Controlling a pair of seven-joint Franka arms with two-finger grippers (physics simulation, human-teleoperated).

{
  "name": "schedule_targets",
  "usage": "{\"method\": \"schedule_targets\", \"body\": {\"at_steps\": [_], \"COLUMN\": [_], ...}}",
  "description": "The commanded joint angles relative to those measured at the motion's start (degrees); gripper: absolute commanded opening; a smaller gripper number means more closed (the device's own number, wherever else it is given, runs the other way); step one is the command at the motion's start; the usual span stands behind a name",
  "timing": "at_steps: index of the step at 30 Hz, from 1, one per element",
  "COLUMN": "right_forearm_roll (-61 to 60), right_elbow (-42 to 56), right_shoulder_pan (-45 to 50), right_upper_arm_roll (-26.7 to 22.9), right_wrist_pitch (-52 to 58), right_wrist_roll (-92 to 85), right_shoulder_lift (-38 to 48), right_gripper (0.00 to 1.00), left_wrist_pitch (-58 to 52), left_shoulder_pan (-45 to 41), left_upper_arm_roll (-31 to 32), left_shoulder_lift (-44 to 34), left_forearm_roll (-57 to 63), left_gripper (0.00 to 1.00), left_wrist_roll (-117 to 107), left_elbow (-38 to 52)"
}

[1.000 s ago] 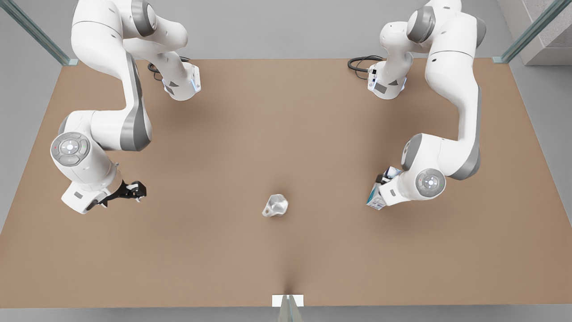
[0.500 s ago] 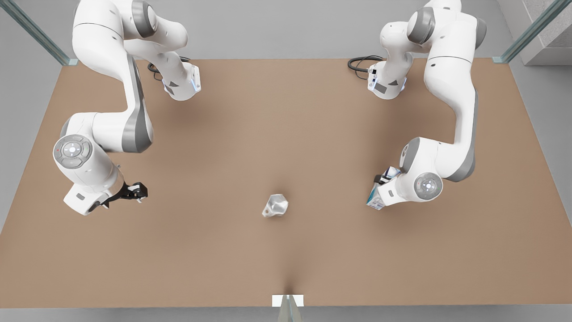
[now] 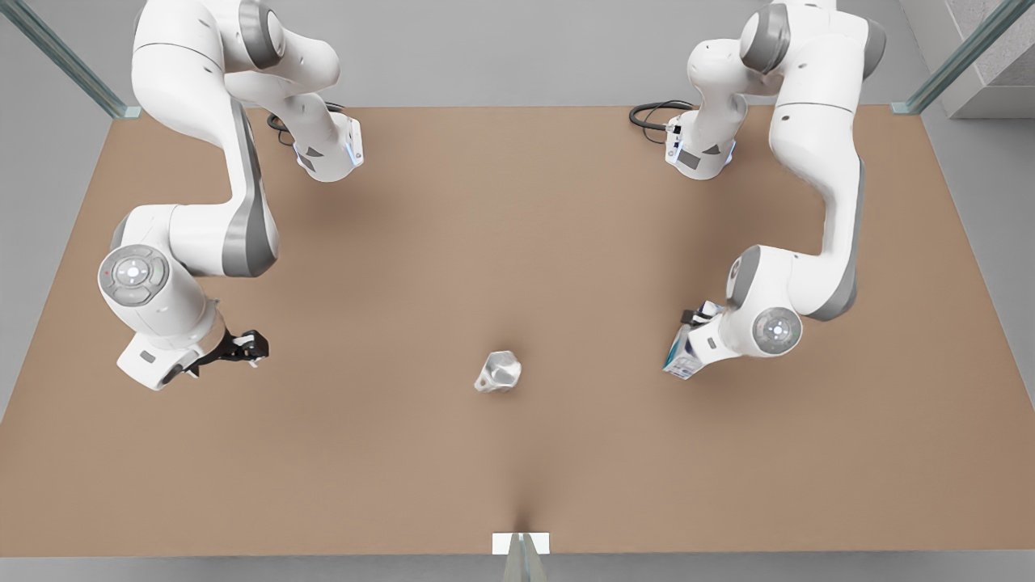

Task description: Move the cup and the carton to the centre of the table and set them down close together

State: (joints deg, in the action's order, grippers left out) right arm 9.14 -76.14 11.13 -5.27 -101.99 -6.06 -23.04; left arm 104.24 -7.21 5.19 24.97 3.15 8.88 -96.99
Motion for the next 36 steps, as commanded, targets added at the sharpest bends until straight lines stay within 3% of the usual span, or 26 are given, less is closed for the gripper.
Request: {"method": "schedule_targets", "body": {"at_steps": [1, 8, 11, 12, 13, 14, 16, 27, 36], "right_forearm_roll": [0.0, -0.5, -15.2, -14.5, -13.8, -12.6, -12.4, -12.3, -12.2], "right_elbow": [0.1, 3.5, 7.5, 9.0, 10.1, 17.8, 18.0, 17.3, 17.2], "right_shoulder_pan": [-0.1, -1.5, -8.8, -8.7, -8.8, -8.4, -8.2, -8.4, -8.4], "right_upper_arm_roll": [0.0, -0.1, -0.1, -0.2, -0.2, -0.1, 0.3, 0.3, 0.3], "right_wrist_pitch": [0.0, 1.4, 5.1, 5.4, 10.7, 14.6, 14.1, 13.1, 13.1], "right_wrist_roll": [0.0, -0.3, -0.9, -0.8, -0.8, -0.7, -0.6, 0.0, 0.0], "right_shoulder_lift": [-0.2, -1.5, -1.1, -1.0, -0.2, 0.2, -3.1, -3.4, -3.4], "right_gripper": [1.0, 1.0, 1.0, 1.0, 1.0, 1.0, 1.0, 1.0, 1.0], "left_wrist_pitch": [0.5, 2.1, 1.4, 1.4, 1.4, 1.4, 1.4, -0.3, -7.9], "left_shoulder_pan": [0.0, -0.1, -0.1, -0.2, -0.2, -0.2, -0.2, -0.2, -3.3], "left_upper_arm_roll": [0.0, 0.0, -0.1, -0.1, -0.1, -0.1, -0.1, 0.3, 9.2], "left_shoulder_lift": [-0.1, -0.6, -1.0, -1.0, -1.0, -1.0, -1.0, -1.0, 1.6], "left_forearm_roll": [-1.1, -2.7, -2.7, -2.6, -2.6, -2.6, -2.6, -2.6, -1.8], "left_gripper": [1.0, 1.0, 0.98, 0.94, 0.76, 0.75, 0.67, 0.66, 0.66], "left_wrist_roll": [0.0, -0.3, -0.8, -0.8, -0.9, -1.0, -1.0, -3.6, -25.7], "left_elbow": [-0.1, -1.5, -1.3, -1.3, -1.3, -1.2, -1.2, 0.6, 11.5]}}
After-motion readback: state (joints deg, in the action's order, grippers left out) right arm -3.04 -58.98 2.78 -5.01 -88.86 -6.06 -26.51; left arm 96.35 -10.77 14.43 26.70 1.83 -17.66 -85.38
